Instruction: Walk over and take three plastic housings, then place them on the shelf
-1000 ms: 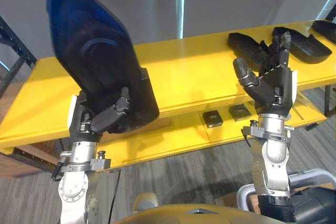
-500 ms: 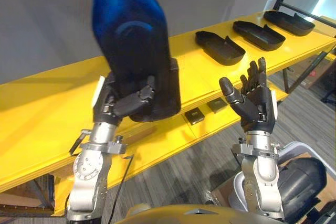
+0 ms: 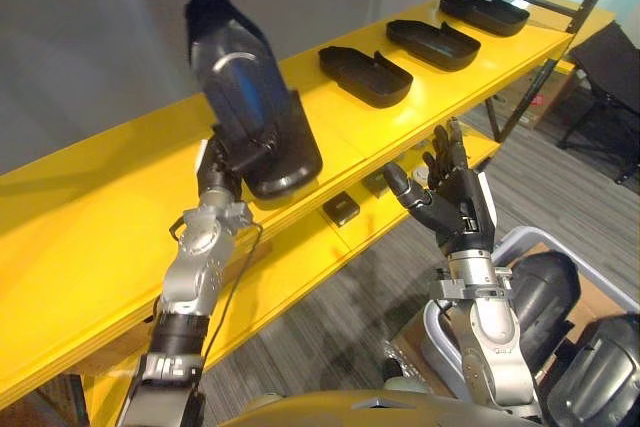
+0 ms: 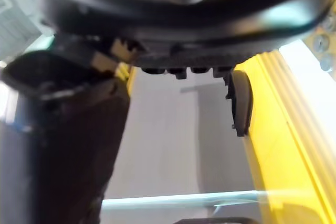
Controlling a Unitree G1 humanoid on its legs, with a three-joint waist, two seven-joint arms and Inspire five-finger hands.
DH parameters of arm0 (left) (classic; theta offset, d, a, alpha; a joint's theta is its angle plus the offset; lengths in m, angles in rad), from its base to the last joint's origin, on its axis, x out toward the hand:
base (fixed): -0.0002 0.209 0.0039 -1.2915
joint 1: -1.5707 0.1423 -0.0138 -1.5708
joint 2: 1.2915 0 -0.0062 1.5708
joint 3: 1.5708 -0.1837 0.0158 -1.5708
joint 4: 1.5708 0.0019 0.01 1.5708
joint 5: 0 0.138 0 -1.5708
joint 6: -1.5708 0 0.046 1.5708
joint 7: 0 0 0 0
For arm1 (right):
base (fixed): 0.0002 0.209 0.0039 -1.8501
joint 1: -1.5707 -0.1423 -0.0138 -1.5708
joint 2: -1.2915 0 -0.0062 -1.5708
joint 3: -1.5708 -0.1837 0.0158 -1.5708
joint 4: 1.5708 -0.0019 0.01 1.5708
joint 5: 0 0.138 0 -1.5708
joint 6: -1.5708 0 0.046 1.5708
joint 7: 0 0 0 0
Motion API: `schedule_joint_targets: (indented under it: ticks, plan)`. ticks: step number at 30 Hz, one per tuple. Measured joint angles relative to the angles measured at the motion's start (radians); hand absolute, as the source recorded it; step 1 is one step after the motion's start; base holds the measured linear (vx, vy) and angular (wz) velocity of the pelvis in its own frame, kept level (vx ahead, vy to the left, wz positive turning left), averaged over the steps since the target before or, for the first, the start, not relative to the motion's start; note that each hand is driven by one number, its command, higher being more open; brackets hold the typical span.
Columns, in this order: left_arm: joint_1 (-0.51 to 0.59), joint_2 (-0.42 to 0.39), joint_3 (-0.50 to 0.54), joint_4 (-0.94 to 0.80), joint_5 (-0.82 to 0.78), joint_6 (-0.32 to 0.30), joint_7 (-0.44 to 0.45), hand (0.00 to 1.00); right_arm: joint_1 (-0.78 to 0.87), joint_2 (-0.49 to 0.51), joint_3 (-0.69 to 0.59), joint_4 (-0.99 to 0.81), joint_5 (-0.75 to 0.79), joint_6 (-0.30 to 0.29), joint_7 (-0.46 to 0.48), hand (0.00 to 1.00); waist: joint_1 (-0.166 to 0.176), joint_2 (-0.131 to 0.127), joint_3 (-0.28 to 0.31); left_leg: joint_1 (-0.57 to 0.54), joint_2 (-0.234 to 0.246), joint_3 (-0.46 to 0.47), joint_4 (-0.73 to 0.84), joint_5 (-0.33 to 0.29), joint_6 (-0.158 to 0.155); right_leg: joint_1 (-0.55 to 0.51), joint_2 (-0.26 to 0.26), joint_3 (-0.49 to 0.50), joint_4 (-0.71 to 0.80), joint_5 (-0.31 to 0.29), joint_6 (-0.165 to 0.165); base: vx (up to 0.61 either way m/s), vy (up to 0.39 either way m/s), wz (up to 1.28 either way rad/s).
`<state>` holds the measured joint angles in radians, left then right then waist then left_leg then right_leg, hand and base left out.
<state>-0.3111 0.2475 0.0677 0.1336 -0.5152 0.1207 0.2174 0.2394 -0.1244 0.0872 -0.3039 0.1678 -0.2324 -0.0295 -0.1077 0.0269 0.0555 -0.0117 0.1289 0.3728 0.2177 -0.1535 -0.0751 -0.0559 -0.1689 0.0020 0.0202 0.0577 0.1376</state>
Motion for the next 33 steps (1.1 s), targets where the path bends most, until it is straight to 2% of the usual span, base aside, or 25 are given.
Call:
schedule_joint_targets:
  ticks: [3,6,9,14,19,24,25,33]
  plan:
    - [-0.087,0.027,0.034,0.082,-0.028,0.000,0.047,0.00,-0.002,-0.025,0.001,0.000,0.002,0.000,0.001,1.00,-0.013,0.009,0.009,0.005,-0.006,0.007,-0.019,0.007,0.000,-0.009,-0.002,0.006,0.004,0.000,0.000,0.00,0.001,-0.05]
    - [-0.121,0.075,0.058,0.134,-0.027,0.002,0.064,0.00,-0.002,-0.037,0.020,0.000,0.003,0.000,-0.001,1.00,-0.029,0.022,0.030,0.026,-0.013,0.013,-0.050,0.020,0.000,-0.009,-0.002,0.010,0.014,-0.004,-0.004,-0.01,0.004,-0.04]
    - [-0.134,0.103,0.091,0.167,-0.028,0.048,0.068,0.00,0.002,-0.038,0.046,0.000,0.002,0.000,-0.007,1.00,-0.032,0.025,0.049,0.031,-0.013,0.018,-0.063,0.028,-0.001,-0.013,-0.001,0.014,0.014,-0.004,-0.004,-0.02,-0.008,-0.05]
    - [-0.140,0.106,0.104,0.261,-0.029,0.137,0.057,0.00,0.012,-0.039,0.075,-0.013,0.002,0.001,-0.026,1.00,-0.032,0.024,0.072,0.035,-0.013,0.018,-0.063,0.030,-0.002,-0.011,0.000,0.014,0.017,-0.005,-0.005,0.00,0.000,0.00]
    - [-0.202,0.113,0.108,0.312,-0.025,0.165,0.031,0.00,0.015,-0.040,0.100,-0.020,0.003,0.006,-0.048,1.00,-0.032,0.022,0.089,0.033,-0.013,0.015,-0.063,0.033,-0.002,-0.010,0.000,0.011,0.020,-0.005,-0.005,-0.02,-0.002,0.02]
    - [-0.255,0.115,0.107,0.348,-0.025,0.164,0.021,0.00,0.013,-0.051,0.121,-0.025,0.003,0.010,-0.067,1.00,-0.037,0.019,0.107,0.030,-0.013,0.012,-0.062,0.035,-0.001,-0.012,0.000,0.009,0.021,-0.004,-0.005,0.00,0.000,0.00]
    - [-0.264,0.115,0.102,0.355,-0.025,0.165,0.021,1.00,0.013,-0.057,0.121,-0.025,0.003,0.010,-0.068,1.00,-0.036,0.019,0.108,0.029,-0.013,0.011,-0.062,0.035,-0.001,-0.012,0.000,0.008,0.021,-0.004,-0.005,-0.01,-0.004,0.04]
    - [-0.318,0.125,0.094,0.414,-0.029,0.167,0.039,1.00,-0.034,-0.077,0.143,-0.025,0.003,0.010,-0.092,1.00,-0.037,0.011,0.133,0.023,-0.012,0.006,-0.057,0.037,0.000,-0.012,-0.001,0.004,0.021,-0.003,-0.003,0.00,-0.001,0.01]
